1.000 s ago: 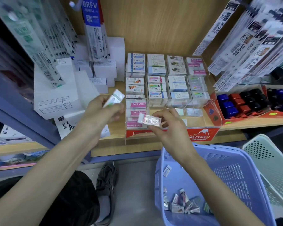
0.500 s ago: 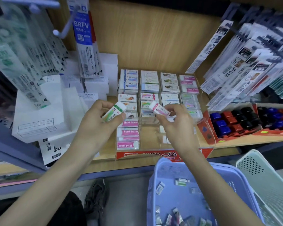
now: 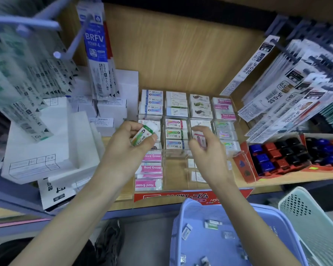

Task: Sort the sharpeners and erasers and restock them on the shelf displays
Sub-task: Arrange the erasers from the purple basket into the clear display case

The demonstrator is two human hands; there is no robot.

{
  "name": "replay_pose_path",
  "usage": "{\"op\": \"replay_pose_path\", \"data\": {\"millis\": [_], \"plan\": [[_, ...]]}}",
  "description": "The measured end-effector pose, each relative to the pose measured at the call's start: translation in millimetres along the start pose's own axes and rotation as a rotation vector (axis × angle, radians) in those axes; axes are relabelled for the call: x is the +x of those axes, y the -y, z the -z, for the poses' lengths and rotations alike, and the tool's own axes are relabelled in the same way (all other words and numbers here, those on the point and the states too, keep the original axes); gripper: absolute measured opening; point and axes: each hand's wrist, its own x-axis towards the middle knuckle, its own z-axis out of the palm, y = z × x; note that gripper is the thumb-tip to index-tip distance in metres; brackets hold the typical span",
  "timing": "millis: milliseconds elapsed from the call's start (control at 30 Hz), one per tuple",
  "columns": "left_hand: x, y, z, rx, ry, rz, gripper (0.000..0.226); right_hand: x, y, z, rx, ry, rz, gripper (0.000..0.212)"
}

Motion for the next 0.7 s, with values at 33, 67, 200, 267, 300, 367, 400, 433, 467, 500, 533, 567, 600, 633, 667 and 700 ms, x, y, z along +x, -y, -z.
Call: {"op": "replay_pose_path", "data": {"millis": [33, 67, 200, 267, 300, 367, 400, 433, 467, 500, 533, 567, 600, 633, 667, 700], "plan": [[-0.4, -0.4, -0.4, 0.005, 0.001, 0.002, 0.018, -7.2, -1.4, 0.4, -0.014, 0.018, -0.004, 0.035], [-0.5, -0.2, -0.6, 0.012, 0.005, 0.006, 0.018, -15.0, -0.5, 0.3, -0.05, 0.029, 0.004, 0.041], [-2.2, -1.2, -1.7, 0.028, 0.017, 0.018, 0.018, -49.6, 6.2, -1.8, -0.245, 0.134, 0.103, 0.042], [-2.8, -2.2, -1.9, 0.029, 0.015, 0.017, 0.019, -59.6, 3.0, -3.8, -0.34, 0.173, 0.162, 0.039], [-3.1, -2.5, -2.1, 0.032, 0.013, 0.018, 0.019, -61.7, -0.6, -4.1, -0.393, 0.17, 0.186, 0.039], [-3.7, -3.0, -2.3, 0.035, 0.016, 0.021, 0.019, -62.7, -7.0, -4.9, -0.496, 0.169, 0.191, 0.035], [-4.1, -3.1, -2.4, 0.038, 0.018, 0.021, 0.022, -63.2, -8.3, -5.7, -0.524, 0.182, 0.179, 0.033], [-4.9, -3.5, -2.4, 0.04, 0.018, 0.02, 0.024, -64.2, -9.7, -7.1, -0.535, 0.193, 0.173, 0.033], [-5.2, -3.6, -2.4, 0.043, 0.018, 0.02, 0.026, -65.2, -9.8, -8.1, -0.537, 0.194, 0.173, 0.04], [-5.9, -4.1, -2.4, 0.041, 0.018, 0.02, 0.026, -65.8, -10.4, -8.7, -0.528, 0.189, 0.173, 0.049], [-6.2, -4.4, -2.4, 0.038, 0.017, 0.019, 0.026, -65.9, -10.7, -8.7, -0.512, 0.187, 0.161, 0.052], [-6.3, -4.4, -2.2, 0.035, 0.017, 0.019, 0.026, -65.6, -10.3, -8.7, -0.483, 0.188, 0.141, 0.047], [-6.6, -4.5, -2.1, 0.033, 0.016, 0.02, 0.026, -65.7, -9.6, -8.0, -0.442, 0.204, 0.115, 0.037], [-6.7, -4.8, -2.0, 0.033, 0.016, 0.021, 0.026, -65.8, -9.0, -7.3, -0.391, 0.233, 0.096, 0.031], [-6.8, -4.9, -1.8, 0.034, 0.016, 0.021, 0.026, -65.7, -7.6, -6.0, -0.341, 0.274, 0.078, 0.032], [-7.1, -5.2, -1.7, 0.033, 0.017, 0.021, 0.025, -65.4, -6.0, -4.2, -0.294, 0.318, 0.055, 0.037]]}}
